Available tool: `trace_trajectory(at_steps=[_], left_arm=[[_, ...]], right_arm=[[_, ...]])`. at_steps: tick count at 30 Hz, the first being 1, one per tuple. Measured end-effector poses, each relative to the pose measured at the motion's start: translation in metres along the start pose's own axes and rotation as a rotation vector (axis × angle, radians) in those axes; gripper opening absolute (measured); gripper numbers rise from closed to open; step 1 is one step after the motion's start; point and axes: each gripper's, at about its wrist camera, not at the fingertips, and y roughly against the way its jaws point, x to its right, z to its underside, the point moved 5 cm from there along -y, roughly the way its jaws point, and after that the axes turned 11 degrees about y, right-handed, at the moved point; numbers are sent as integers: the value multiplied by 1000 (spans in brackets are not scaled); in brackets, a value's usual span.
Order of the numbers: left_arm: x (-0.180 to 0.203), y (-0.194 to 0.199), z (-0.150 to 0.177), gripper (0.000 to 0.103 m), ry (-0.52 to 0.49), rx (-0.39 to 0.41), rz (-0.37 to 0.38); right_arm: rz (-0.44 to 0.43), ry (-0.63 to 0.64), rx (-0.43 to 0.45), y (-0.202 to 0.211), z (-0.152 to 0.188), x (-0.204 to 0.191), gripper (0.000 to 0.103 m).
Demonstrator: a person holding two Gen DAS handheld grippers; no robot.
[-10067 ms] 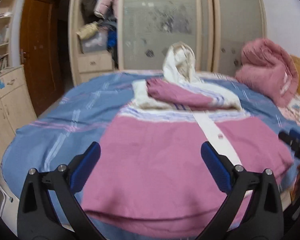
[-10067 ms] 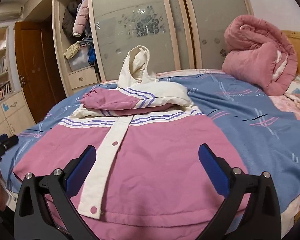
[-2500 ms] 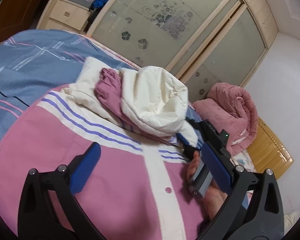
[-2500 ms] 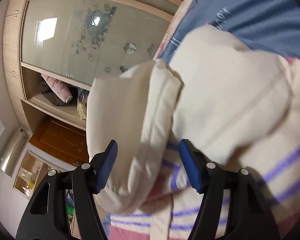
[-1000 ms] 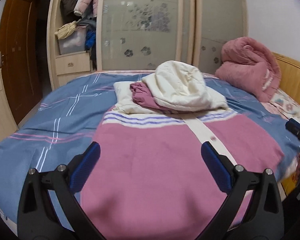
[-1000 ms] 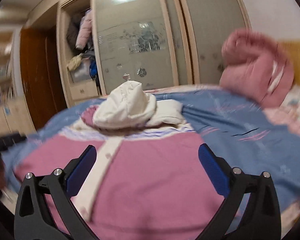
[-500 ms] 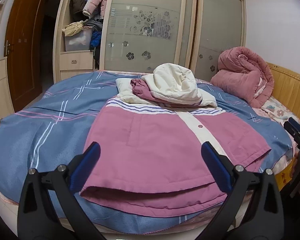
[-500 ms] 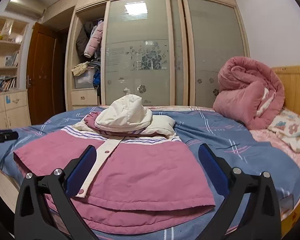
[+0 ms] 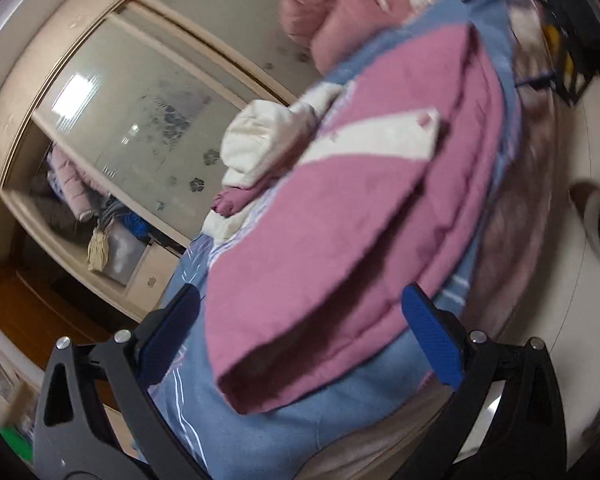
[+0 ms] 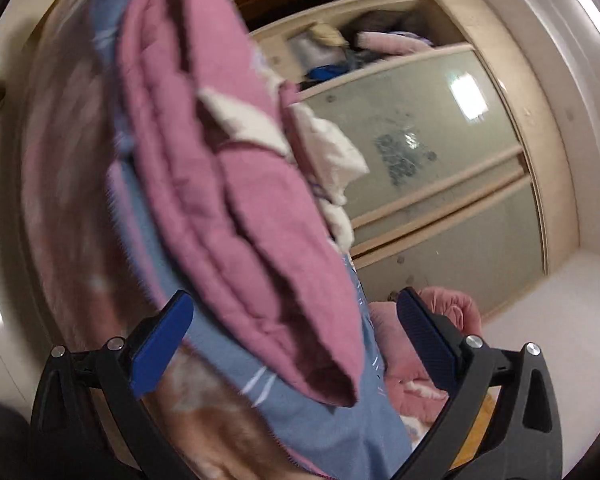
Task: Fold large clothes
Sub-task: 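Grasp the jacket hem with both tools and lift it toward the hood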
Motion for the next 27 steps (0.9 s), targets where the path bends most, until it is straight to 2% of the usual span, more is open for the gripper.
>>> trace_trajectory(at_steps=[15, 27], left_arm=[[29, -9, 7, 101, -96, -39, 15], [34, -7, 7, 101, -86, -43, 40]], right_arm=[[12, 3, -85, -40, 1, 6, 102], [60, -16, -99, -71, -12, 21, 102]])
